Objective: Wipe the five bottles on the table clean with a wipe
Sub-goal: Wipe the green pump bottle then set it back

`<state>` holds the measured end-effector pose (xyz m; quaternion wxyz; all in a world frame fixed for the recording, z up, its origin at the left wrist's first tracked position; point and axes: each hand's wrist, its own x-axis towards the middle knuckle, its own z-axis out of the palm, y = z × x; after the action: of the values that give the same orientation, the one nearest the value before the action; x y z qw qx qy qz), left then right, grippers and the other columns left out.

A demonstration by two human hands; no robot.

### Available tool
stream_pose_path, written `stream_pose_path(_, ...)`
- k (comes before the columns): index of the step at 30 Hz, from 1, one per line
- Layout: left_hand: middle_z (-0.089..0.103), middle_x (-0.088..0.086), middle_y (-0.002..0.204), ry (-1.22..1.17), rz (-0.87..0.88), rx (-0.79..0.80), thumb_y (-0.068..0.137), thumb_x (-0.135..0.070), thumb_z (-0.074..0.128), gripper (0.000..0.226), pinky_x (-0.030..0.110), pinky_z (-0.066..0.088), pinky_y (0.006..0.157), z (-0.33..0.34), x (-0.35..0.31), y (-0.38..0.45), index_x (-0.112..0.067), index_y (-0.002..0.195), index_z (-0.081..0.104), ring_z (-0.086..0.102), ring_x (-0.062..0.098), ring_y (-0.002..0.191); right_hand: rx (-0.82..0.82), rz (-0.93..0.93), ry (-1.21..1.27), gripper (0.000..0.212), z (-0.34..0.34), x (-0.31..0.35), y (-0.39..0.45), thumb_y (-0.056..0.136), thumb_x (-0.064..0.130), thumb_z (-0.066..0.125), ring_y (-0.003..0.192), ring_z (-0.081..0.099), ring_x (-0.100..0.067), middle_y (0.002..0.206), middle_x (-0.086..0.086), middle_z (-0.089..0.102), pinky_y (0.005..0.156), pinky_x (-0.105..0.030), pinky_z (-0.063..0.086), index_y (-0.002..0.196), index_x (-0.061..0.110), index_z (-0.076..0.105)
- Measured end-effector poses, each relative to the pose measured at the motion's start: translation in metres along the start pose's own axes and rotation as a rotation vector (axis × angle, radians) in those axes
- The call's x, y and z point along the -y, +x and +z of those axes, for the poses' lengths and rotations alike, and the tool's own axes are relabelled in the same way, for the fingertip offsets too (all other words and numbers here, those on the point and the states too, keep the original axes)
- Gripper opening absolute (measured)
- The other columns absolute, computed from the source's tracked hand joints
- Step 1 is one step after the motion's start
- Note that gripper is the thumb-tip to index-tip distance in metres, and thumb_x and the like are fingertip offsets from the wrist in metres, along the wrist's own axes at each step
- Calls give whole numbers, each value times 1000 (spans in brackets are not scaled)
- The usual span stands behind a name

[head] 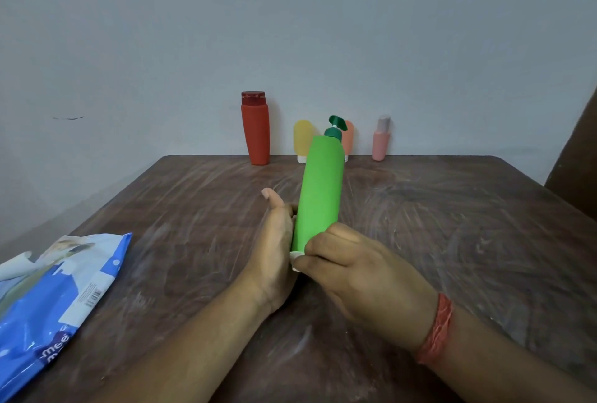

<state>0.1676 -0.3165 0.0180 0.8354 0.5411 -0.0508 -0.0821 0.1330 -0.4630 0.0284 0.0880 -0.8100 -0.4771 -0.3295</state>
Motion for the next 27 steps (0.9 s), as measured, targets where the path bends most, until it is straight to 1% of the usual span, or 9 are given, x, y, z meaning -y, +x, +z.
stream_pose_path(2, 61, 11, 86, 72, 14, 5, 90, -78, 13, 91, 30, 52, 75, -1, 4, 1, -3, 121, 54, 62, 22, 82, 10, 18, 18, 14, 1, 0, 0, 95, 9, 61, 82, 48, -17, 93, 0, 58, 77, -27, 44, 106, 11, 70)
stream_pose_path(4, 66, 4, 81, 121, 13, 48, 87, -80, 13, 87, 27, 57, 69, -2, 8, 1, -8, 110, 56, 66, 15, 78, 25, 38, 20, 14, 1, -2, 2, 90, 8, 64, 83, 49, -17, 94, -1, 58, 75, -28, 45, 103, 11, 70)
stream_pose_path(6, 67, 6, 86, 130, 12, 71, 82, -83, 16, 86, 30, 58, 72, -2, 10, 0, -10, 104, 57, 68, 17, 83, 2, 67, -23, 14, -2, -9, 3, 89, 8, 66, 82, 52, -20, 93, -3, 58, 73, -31, 47, 102, 10, 70)
stream_pose_path(10, 70, 9, 96, 177, 44, 79, 75, -85, 24, 88, 38, 56, 79, 3, 14, -2, -11, 108, 58, 67, 21, 92, -152, 245, -88, 15, -13, -28, 2, 89, 3, 63, 81, 58, -28, 93, -8, 62, 70, -40, 52, 102, 4, 71)
stream_pose_path(14, 69, 2, 79, 161, 55, 70, 73, -85, 28, 82, 28, 57, 66, 2, 16, -1, -15, 94, 62, 70, 14, 78, 6, 61, -6, 16, -8, -10, 1, 96, 8, 57, 88, 58, -25, 99, -6, 64, 80, -38, 51, 102, 6, 71)
stream_pose_path(17, 64, 3, 77, 100, 34, 79, 75, -87, 25, 83, 29, 58, 63, -2, 11, -2, -15, 91, 63, 68, 16, 74, 97, 5, 97, 27, -13, -9, 3, 89, 6, 52, 96, 59, -24, 107, -4, 66, 89, -35, 52, 108, 8, 72)
stream_pose_path(21, 64, 7, 87, 138, 30, 71, 74, -91, 25, 91, 35, 56, 78, -1, 11, -3, -12, 102, 61, 65, 23, 89, 143, -6, 69, 34, -19, -16, -1, 88, 7, 52, 104, 59, -22, 115, -3, 66, 97, -32, 49, 116, 9, 70)
stream_pose_path(24, 72, 10, 105, 321, 64, 58, 65, -99, 26, 99, 46, 54, 91, 4, 14, -3, -19, 105, 68, 67, 31, 103, 18, 114, -38, 34, -22, -33, -5, 88, 0, 58, 104, 60, -25, 114, -8, 67, 99, -33, 46, 119, 5, 70)
stream_pose_path(27, 69, 14, 104, 512, 108, 65, 61, -105, 19, 100, 59, 54, 93, 7, 15, -5, -27, 104, 66, 66, 36, 98, -165, 301, -132, 37, -32, -62, -9, 89, -1, 49, 110, 58, -27, 117, -9, 66, 104, -33, 43, 119, 4, 70)
